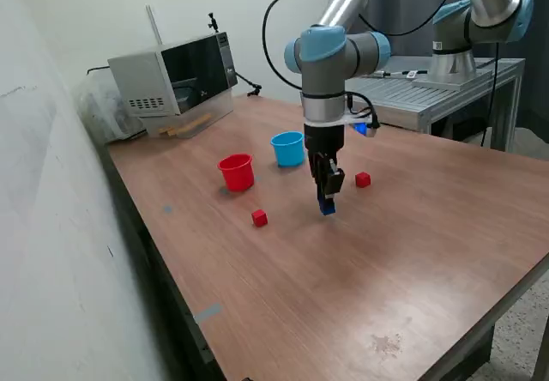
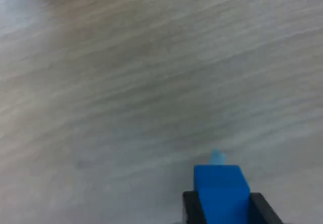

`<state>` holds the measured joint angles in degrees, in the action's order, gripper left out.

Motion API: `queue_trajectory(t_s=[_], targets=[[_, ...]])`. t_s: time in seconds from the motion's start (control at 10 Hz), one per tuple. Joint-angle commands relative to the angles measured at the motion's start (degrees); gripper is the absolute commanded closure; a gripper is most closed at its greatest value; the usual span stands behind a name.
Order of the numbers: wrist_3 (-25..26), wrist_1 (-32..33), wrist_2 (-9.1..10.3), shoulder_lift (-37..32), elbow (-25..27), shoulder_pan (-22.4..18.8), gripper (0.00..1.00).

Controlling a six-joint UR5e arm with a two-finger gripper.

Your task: Place red objects in the red bin, and blue objects in the blue bin.

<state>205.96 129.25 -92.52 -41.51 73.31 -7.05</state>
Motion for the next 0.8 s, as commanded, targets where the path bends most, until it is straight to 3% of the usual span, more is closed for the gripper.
queue_trajectory(t_s=[0.0,0.2,0.4,0.5,0.7], targets=[[-4.41,-0.57,0.06,-7.06,2.87,0.19,1.0],[-6.52,-3.9,-0.12,-16.45,9.97,5.36,1.0],[-10.12,-4.27,-0.2,-25.16,19.28,15.26,1.0],[-11.7,-4.53,-0.38,-26.33,22.89,21.75,1.0],[-13.73,-4.27,-0.21,-26.08,25.29,26.72,1.0]])
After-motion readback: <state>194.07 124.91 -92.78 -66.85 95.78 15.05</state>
